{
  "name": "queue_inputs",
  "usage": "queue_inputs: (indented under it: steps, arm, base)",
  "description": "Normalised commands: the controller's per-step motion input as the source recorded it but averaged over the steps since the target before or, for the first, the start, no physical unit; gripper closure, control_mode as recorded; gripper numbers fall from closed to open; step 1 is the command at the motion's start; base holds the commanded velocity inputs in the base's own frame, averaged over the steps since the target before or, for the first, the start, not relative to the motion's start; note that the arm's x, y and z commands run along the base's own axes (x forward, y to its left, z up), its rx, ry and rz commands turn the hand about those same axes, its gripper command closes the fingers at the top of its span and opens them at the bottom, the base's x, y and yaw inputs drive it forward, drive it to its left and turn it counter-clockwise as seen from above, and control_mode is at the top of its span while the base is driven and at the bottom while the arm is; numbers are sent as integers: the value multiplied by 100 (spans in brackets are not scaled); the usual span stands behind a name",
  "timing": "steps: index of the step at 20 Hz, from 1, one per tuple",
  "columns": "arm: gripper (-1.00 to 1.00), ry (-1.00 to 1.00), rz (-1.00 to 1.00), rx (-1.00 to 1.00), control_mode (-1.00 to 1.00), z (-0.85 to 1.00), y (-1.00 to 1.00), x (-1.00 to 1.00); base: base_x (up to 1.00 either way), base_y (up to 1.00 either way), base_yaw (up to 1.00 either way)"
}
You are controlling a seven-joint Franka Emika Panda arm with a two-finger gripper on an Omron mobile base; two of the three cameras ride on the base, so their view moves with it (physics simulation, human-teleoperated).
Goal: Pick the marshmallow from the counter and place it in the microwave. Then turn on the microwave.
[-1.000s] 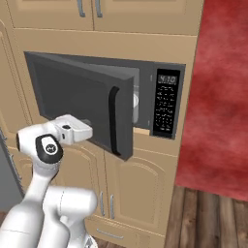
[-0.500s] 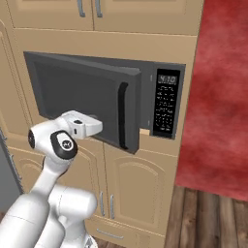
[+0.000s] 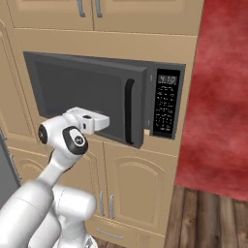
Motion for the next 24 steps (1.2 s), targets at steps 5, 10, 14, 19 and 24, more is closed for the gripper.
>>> queue_inputs:
  steps: [5, 10, 14, 19, 24]
  arm:
    - [100, 5, 7, 3, -100, 15, -3, 21]
    - [100, 5, 6, 4, -100, 16, -3, 22]
    - [100, 5, 5, 2, -100, 17, 0, 15]
    - [100, 4, 5, 2, -100, 13, 0, 11]
    - [100, 4, 6, 1, -100, 10, -1, 11]
  base:
    - [0, 0, 0]
    - [0, 0, 0]
    - [0, 0, 0]
    - [0, 0, 0]
    - [0, 0, 0]
